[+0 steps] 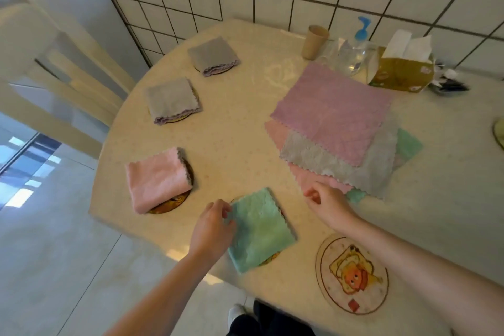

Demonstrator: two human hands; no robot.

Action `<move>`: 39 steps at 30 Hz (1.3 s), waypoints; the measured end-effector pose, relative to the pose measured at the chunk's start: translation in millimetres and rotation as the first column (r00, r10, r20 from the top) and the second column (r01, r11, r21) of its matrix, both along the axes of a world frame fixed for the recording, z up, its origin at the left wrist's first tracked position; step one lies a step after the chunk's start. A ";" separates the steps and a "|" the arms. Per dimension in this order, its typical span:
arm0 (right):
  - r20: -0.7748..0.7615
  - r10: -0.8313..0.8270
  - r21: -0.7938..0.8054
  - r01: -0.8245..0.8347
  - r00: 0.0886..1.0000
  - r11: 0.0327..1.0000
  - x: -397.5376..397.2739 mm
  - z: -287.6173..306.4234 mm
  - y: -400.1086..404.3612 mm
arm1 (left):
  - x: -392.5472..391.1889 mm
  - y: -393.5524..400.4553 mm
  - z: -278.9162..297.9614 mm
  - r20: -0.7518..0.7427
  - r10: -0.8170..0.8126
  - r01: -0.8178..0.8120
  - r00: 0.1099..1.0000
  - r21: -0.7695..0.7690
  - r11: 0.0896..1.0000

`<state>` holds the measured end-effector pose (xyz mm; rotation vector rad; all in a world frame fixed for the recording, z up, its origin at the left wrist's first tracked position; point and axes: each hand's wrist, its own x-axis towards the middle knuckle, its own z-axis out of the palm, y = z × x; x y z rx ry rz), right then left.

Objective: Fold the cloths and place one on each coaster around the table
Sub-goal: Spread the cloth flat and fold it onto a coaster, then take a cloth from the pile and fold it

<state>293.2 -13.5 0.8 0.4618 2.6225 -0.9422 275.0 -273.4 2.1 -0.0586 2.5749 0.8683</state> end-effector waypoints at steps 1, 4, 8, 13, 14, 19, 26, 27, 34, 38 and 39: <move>-0.026 0.007 0.054 -0.005 1.000 0.999 -5.5 3.4 14.1 | -8.9 12.5 1.6 -0.029 -0.038 0.038 0.999 0.002 0.999; -0.058 0.009 0.162 0.001 0.998 0.987 -24.2 4.3 50.0 | -30.6 51.3 3.6 -0.076 -0.162 0.162 0.984 -0.009 0.987; -0.158 0.053 0.279 -0.007 0.986 0.960 -50.6 -8.5 93.0 | -59.8 102.3 -0.8 -0.111 -0.340 0.333 0.934 -0.070 0.940; -0.103 0.158 0.470 -0.092 0.982 0.878 -72.0 -23.7 119.0 | -105.5 149.9 -14.1 -0.182 -0.552 0.526 0.814 -0.172 0.833; -0.084 0.182 0.490 -0.118 0.980 0.864 -74.4 -26.3 120.4 | -115.3 157.3 -15.8 -0.189 -0.587 0.558 0.787 -0.186 0.808; -0.124 0.214 0.485 -0.129 0.969 0.865 -88.1 -33.2 129.7 | -165.7 191.6 -24.3 -0.280 -0.731 0.677 0.623 -0.275 0.682; -0.291 -0.001 0.294 0.090 0.957 0.952 -105.2 -20.8 148.8 | -215.8 227.1 -42.7 -0.364 -0.793 0.724 0.489 -0.338 0.601; -0.316 0.006 0.276 0.086 0.949 0.957 -107.1 -20.0 154.9 | -223.9 229.3 -42.3 -0.387 -0.789 0.719 0.477 -0.345 0.604; -0.521 -0.097 0.193 0.228 0.848 0.954 -108.0 4.8 181.0 | -273.2 208.5 -40.1 -0.473 -0.696 0.691 0.540 -0.222 0.687; -0.549 -0.093 0.197 0.237 0.830 0.951 -106.0 17.3 186.4 | -284.6 201.5 -19.2 -0.511 -0.531 0.576 0.677 -0.083 0.814; -0.575 -0.094 0.190 0.245 0.813 0.951 -103.8 24.0 187.6 | -280.2 201.8 -8.4 -0.531 -0.499 0.561 0.685 -0.053 0.826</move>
